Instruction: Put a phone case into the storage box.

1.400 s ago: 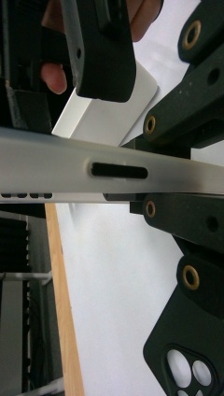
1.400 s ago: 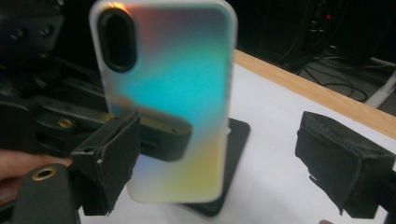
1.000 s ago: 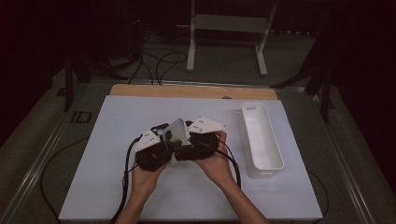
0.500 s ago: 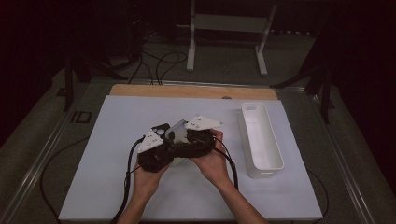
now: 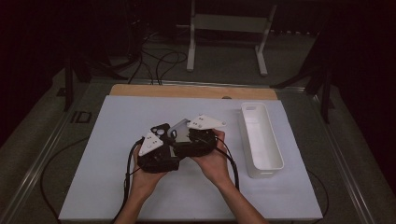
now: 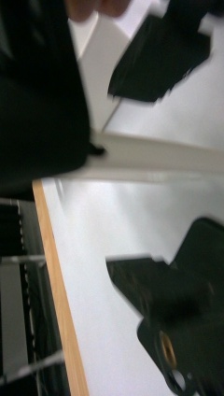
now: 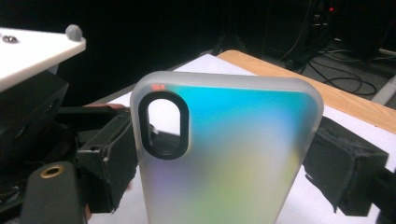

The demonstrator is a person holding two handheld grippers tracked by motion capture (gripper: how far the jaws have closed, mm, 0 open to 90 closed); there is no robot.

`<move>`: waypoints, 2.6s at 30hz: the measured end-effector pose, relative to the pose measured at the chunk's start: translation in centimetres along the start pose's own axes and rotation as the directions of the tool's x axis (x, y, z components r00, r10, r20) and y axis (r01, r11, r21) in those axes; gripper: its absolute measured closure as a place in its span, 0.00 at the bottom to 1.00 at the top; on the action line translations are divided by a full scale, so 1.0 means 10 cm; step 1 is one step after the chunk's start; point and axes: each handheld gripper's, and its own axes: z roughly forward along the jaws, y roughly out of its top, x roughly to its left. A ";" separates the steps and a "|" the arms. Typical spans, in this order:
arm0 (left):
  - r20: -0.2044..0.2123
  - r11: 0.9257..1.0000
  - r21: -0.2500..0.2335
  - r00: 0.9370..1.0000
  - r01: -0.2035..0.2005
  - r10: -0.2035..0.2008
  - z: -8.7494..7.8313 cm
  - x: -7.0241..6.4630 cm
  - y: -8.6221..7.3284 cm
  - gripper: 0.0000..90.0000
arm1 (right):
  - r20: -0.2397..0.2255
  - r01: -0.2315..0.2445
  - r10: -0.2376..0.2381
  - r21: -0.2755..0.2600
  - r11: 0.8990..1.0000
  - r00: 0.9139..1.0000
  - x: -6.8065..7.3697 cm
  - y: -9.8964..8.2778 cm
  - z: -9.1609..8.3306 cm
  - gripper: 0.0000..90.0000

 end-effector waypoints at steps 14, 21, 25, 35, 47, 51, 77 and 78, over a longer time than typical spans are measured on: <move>-0.042 0.998 -0.067 0.999 -0.010 0.007 -0.27 0.24 -0.21 0.00 | 0.023 -0.013 0.013 0.000 1.000 1.000 -0.06 0.00 -0.02 0.18; -0.105 0.995 -0.098 0.994 -0.002 -0.008 -0.56 0.45 -0.45 0.00 | 0.038 -0.005 0.005 0.004 1.000 0.999 -0.09 -0.03 -0.02 0.18; -0.149 0.997 -0.071 0.989 -0.011 0.000 -0.68 0.53 -0.58 0.00 | 0.049 -0.006 0.006 0.005 1.000 0.999 -0.11 -0.04 -0.04 0.18; -0.274 0.994 -0.110 0.961 -0.003 -0.027 -0.88 0.64 -0.82 0.00 | 0.058 -0.018 0.018 -0.009 1.000 0.998 -0.15 -0.02 -0.07 0.18; -0.316 0.993 -0.120 0.948 0.001 -0.039 -0.86 0.66 -0.83 0.00 | 0.093 -0.027 0.029 -0.019 0.999 0.995 -0.28 0.04 -0.10 0.18; -0.317 0.993 -0.115 0.948 -0.010 -0.027 -0.84 0.64 -0.83 0.00 | 0.107 -0.027 0.029 -0.021 0.999 0.994 -0.32 0.07 -0.10 0.18; -0.342 0.994 -0.113 0.940 -0.015 -0.024 -0.81 0.61 -0.83 0.00 | 0.192 -0.057 0.058 -0.013 0.998 0.980 -0.62 0.19 -0.03 0.18; -0.342 0.994 -0.113 0.940 -0.015 -0.024 -0.81 0.61 -0.83 0.00 | 0.192 -0.057 0.058 -0.013 0.998 0.980 -0.62 0.19 -0.03 0.18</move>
